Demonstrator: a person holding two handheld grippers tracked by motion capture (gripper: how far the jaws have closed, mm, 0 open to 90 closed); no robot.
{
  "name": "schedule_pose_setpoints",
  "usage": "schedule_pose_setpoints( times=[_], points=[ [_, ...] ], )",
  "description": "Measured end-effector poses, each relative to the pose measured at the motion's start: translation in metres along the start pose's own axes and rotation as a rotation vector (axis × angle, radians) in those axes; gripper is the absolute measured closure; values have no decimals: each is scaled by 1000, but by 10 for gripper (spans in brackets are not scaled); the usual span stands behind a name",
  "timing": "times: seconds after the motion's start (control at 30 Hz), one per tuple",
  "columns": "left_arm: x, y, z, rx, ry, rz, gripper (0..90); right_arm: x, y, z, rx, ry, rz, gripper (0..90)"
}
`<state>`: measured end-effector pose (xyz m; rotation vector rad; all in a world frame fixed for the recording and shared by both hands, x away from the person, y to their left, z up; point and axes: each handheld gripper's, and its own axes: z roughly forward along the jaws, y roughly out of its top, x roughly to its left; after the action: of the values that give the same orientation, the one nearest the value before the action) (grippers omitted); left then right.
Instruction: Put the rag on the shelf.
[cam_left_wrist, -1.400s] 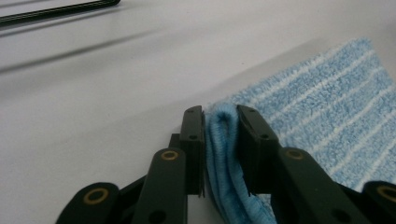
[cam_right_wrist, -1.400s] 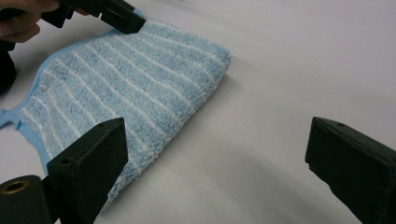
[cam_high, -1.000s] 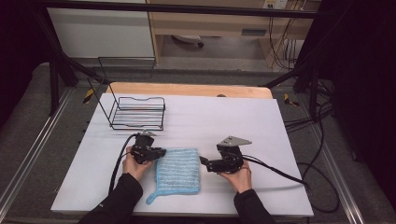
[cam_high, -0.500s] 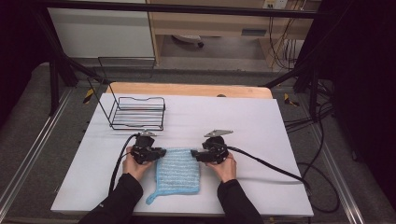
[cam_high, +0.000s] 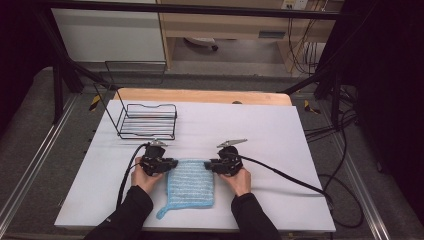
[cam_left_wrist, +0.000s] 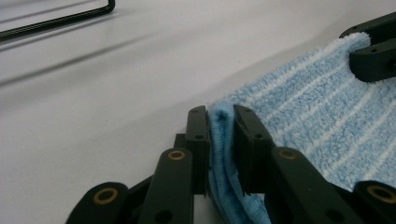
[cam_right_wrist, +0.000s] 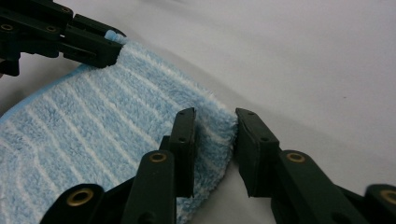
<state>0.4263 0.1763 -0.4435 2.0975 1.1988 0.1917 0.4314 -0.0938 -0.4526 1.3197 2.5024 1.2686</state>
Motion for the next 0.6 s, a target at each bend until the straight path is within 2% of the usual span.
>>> schedule_pose_setpoints(
  times=[0.1, 0.37, 0.6],
  points=[
    [0, 0, 0, 0, -1, -4, 767, 0, 1, 0, 9, 19, 16, 781],
    [3, -1, -3, -18, -29, -47, 800, -1, 3, -3, 9, 32, 24, 828],
    [1, 0, -14, -68, -48, -37, 806, 3, 5, -13, -18, 34, 16, 831]
  ],
)
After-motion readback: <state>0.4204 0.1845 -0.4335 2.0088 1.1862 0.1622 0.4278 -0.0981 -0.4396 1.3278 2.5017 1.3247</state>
